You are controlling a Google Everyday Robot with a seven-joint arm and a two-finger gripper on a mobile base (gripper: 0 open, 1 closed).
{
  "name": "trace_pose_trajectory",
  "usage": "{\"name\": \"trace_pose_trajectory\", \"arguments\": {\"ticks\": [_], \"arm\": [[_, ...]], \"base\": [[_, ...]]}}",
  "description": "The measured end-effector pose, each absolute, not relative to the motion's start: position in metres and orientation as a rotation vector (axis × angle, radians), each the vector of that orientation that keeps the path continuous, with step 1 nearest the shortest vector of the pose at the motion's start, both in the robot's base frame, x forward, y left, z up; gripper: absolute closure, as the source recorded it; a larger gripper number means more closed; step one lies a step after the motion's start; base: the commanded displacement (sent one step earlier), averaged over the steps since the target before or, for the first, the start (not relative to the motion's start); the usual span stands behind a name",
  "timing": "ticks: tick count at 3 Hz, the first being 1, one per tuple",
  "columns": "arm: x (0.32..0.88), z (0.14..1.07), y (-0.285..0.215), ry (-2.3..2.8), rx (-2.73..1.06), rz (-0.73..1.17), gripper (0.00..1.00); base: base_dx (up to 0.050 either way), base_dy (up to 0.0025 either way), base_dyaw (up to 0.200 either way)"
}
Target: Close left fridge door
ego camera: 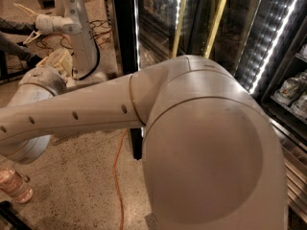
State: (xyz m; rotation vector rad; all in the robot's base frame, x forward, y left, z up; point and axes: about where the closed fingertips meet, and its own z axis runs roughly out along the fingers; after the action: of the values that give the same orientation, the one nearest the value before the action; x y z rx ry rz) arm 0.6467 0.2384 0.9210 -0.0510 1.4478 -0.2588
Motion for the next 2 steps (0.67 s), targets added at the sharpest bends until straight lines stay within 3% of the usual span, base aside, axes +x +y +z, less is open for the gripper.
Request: {"name": "trace_pose_trajectory", "arguments": {"ticks": [2], "arm": [[0.680, 0.924, 0.239, 1.390, 0.008, -0.361, 1.00]], "base": [[0.000, 0.00000, 0.000]]}}
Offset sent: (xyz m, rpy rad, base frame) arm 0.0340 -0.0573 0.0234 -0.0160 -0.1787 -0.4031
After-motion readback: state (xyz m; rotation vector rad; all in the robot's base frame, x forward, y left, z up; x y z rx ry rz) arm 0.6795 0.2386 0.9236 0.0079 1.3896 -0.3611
